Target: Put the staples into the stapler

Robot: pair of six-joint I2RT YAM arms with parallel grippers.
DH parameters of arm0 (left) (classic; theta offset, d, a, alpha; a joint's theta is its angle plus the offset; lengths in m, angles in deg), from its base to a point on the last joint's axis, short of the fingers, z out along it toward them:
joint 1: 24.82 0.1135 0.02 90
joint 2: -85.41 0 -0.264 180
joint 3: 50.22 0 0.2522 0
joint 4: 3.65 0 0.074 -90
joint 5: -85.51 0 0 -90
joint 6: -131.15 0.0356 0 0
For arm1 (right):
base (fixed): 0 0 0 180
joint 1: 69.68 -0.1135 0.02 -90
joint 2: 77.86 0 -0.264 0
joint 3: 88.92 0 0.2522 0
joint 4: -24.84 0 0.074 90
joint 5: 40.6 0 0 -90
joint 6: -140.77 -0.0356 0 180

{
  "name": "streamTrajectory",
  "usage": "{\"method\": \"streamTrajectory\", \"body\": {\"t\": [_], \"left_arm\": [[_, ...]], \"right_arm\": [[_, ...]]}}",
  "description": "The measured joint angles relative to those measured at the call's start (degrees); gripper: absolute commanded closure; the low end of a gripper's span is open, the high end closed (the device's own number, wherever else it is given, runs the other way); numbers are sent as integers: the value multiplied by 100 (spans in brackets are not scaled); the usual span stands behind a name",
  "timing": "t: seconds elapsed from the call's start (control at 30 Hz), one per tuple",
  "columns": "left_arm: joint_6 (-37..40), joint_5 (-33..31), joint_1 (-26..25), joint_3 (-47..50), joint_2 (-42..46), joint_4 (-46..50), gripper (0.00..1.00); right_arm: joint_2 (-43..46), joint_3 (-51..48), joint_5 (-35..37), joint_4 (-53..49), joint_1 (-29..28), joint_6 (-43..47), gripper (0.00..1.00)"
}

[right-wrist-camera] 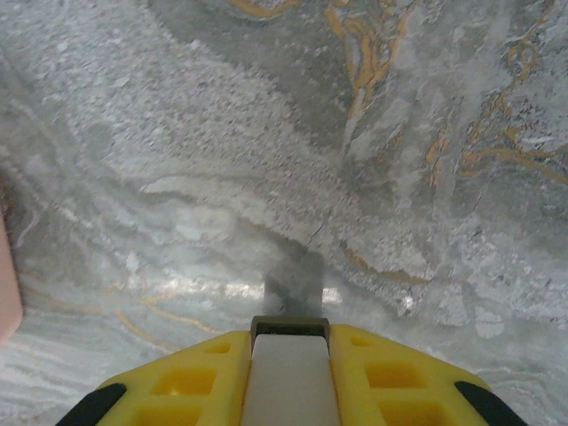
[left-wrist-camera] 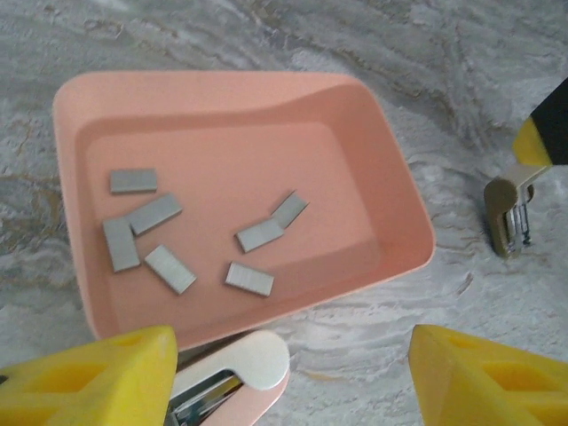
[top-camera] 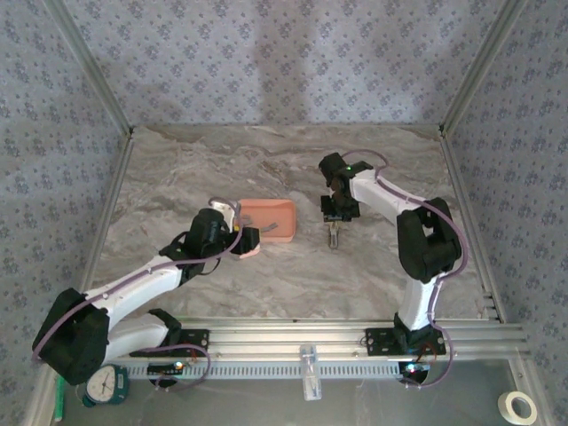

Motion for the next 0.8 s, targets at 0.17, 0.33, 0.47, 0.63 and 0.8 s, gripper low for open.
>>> {"method": "streamTrajectory", "body": {"t": [0.17, 0.33, 0.47, 0.63, 0.8], "left_arm": [[-92, -118, 22, 33, 0, 225, 30], [-264, -186, 35, 33, 4, 415, 30], [-442, -227, 35, 33, 24, 629, 30], [-750, -245, 37, 33, 66, 940, 29], [-994, -240, 37, 90, -11, 966, 29]], "right_arm": [[-240, 109, -17, -4, 92, 37, 63], [-262, 166, -20, 7, 101, 66, 42], [-177, 168, 33, 24, 76, 83, 37], [535, -4, 219, 271, -39, 83, 36], [1644, -693, 245, 1088, -468, 50, 37]]}}
